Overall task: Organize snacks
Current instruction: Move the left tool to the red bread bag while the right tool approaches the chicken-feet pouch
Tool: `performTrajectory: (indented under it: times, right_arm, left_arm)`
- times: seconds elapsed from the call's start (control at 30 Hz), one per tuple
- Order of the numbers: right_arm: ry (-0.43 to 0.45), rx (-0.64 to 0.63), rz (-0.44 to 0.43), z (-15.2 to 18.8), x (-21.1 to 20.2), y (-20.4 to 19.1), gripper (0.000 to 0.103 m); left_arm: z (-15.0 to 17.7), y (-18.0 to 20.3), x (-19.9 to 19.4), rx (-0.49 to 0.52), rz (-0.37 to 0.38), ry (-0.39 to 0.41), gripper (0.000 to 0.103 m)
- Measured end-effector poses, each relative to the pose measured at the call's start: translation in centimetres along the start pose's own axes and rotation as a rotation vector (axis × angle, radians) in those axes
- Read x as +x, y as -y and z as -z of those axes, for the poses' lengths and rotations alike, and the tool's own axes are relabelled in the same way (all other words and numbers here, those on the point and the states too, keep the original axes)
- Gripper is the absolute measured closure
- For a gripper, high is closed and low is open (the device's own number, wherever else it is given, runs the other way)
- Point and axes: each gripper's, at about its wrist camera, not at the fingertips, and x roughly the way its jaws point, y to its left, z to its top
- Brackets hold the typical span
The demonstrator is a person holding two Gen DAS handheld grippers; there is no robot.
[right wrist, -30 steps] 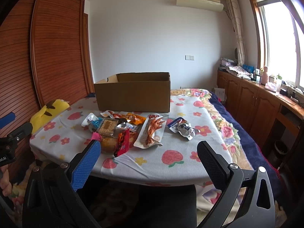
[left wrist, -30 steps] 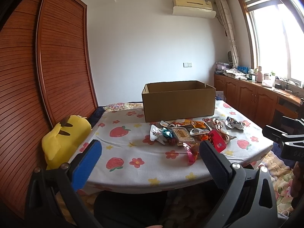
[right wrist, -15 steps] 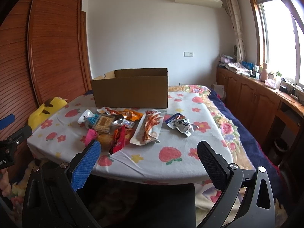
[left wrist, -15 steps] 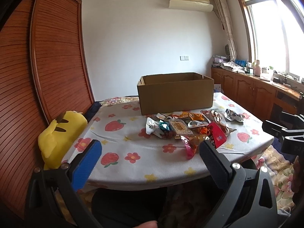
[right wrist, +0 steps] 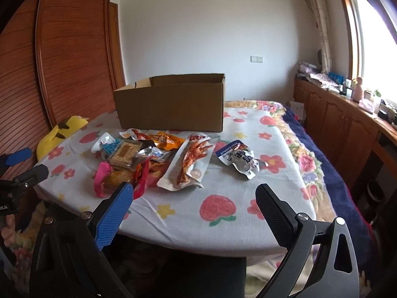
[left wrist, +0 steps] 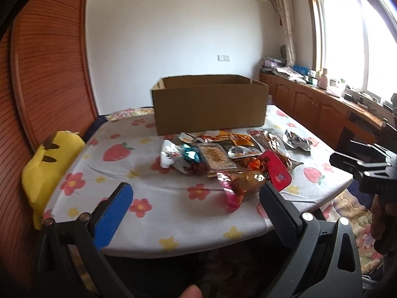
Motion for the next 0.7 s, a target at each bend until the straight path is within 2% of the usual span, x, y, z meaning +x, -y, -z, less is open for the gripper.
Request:
performTrajectory:
  times: [0.1, 0.33, 0.57, 0.63, 0.7]
  right_arm:
    - [-0.015, 0.004, -0.011, -0.5, 1.1, 1.3, 0.003]
    - [-0.051, 0.009, -0.002, -1.7, 3.2, 4.4, 0.003]
    - [-0.093, -0.016, -0.002, -2.3, 5.5, 5.7, 0.003]
    - [-0.102, -0.021, -0.005, -2.5, 6.0, 5.9, 0.003]
    - [-0.114, -0.023, -0.012, -2.6, 6.6, 6.2, 0.004]
  left_arm:
    - [-0.4, 0.3, 1.7, 0.003, 0.061, -0.045, 0.002]
    - [-2.2, 1.6, 5.0, 0.08, 0.206, -0.133, 0.003]
    - [-3.6, 4.0, 8.2, 0.257, 0.279, -0.234, 0.007]
    - [-3.7, 4.7, 9.3, 0.309, 0.301, -0.282, 0.014]
    - [-3.6, 5.2, 10.2, 0.341, 0.316, -0.318, 0.016]
